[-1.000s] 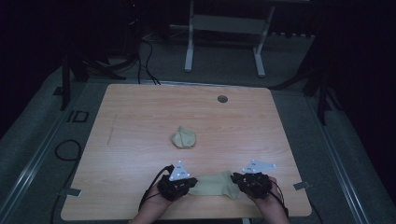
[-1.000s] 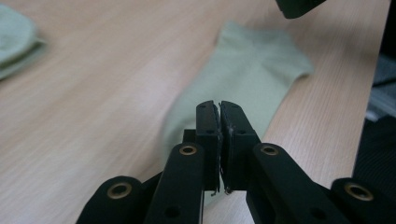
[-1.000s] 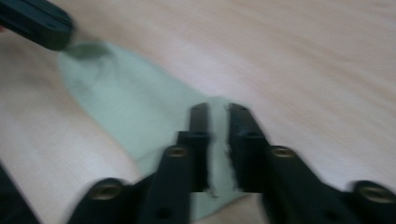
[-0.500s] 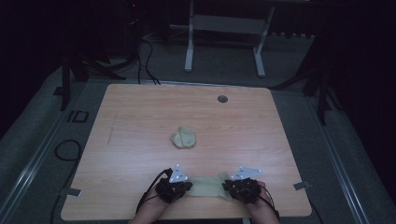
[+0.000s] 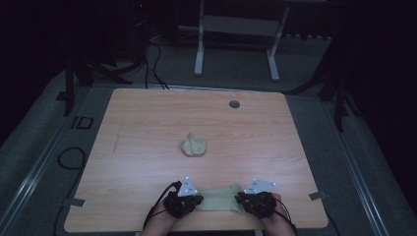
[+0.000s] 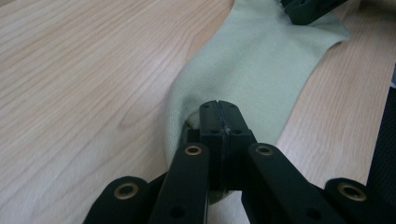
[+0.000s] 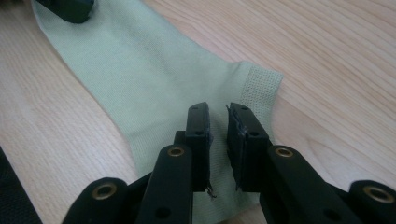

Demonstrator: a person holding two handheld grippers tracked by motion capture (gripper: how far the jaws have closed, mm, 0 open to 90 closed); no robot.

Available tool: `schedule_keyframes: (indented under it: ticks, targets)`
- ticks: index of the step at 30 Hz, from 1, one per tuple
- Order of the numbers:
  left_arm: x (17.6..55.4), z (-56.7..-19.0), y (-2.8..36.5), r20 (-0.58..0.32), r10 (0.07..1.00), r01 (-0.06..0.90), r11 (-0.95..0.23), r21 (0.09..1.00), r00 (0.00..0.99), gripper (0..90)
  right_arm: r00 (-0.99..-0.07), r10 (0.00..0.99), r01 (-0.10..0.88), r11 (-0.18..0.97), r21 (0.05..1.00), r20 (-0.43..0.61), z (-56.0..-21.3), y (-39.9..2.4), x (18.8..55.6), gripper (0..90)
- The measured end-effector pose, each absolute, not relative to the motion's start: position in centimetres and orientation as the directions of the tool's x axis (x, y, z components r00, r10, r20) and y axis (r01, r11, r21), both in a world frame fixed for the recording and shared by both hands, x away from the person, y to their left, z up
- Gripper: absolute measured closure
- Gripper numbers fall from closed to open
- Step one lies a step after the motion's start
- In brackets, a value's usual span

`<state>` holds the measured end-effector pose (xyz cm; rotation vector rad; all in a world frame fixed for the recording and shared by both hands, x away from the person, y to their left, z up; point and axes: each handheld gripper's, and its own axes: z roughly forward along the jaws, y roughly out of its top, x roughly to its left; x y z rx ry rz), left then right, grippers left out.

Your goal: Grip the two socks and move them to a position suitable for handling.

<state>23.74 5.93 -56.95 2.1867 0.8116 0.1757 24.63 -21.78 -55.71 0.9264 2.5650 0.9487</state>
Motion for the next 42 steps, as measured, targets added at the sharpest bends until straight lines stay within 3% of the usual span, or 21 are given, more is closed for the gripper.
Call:
schedule_keyframes:
  ticks: [4, 8, 13, 18, 22, 27, 34, 42]
  targets:
    - [23.9, -57.0, 5.9, -0.147, 0.595, 0.498, -0.483, 0.72, 0.79, 88.9, -0.759, 0.651, 0.495, 0.575, 0.652, 0.003, -55.6, -22.0, 24.8, 77.2]
    - [23.7, -56.3, 6.4, -0.171, 0.554, 0.473, -0.464, 0.749, 0.815, 67.1, -0.769, 0.638, 0.501, 0.575, 0.647, 0.028, -55.1, -21.9, 25.1, 71.7]
    - [23.5, -55.7, 7.2, -0.204, 0.542, 0.471, -0.415, 0.778, 0.815, 58.8, -0.777, 0.629, 0.482, 0.568, 0.667, 0.026, -53.8, -21.7, 25.8, 67.8]
    - [23.2, -55.7, 8.4, -0.183, 0.579, 0.474, -0.403, 0.783, 0.794, 48.0, -0.781, 0.624, 0.457, 0.543, 0.704, 0.026, -51.6, -20.1, 27.7, 60.8]
    - [22.9, -55.7, 9.7, -0.146, 0.618, 0.471, -0.404, 0.784, 0.773, 43.2, -0.782, 0.623, 0.444, 0.532, 0.721, 0.023, -49.9, -18.2, 30.0, 58.3]
    - [22.8, -56.0, 11.6, -0.161, 0.659, 0.496, -0.359, 0.79, 0.734, 37.8, -0.778, 0.627, 0.439, 0.517, 0.735, 0.023, -48.2, -14.9, 33.2, 57.6]
    - [22.9, -56.2, 13.3, -0.184, 0.705, 0.528, -0.307, 0.791, 0.685, 25.2, -0.776, 0.63, 0.452, 0.53, 0.717, 0.023, -48.4, -10.3, 36.7, 56.5]
    - [23.2, -56.8, 13.5, -0.221, 0.703, 0.564, -0.299, 0.77, 0.676, 4.4, -0.74, 0.673, 0.518, 0.542, 0.662, 0.028, -51.0, -6.2, 40.4, 50.5]
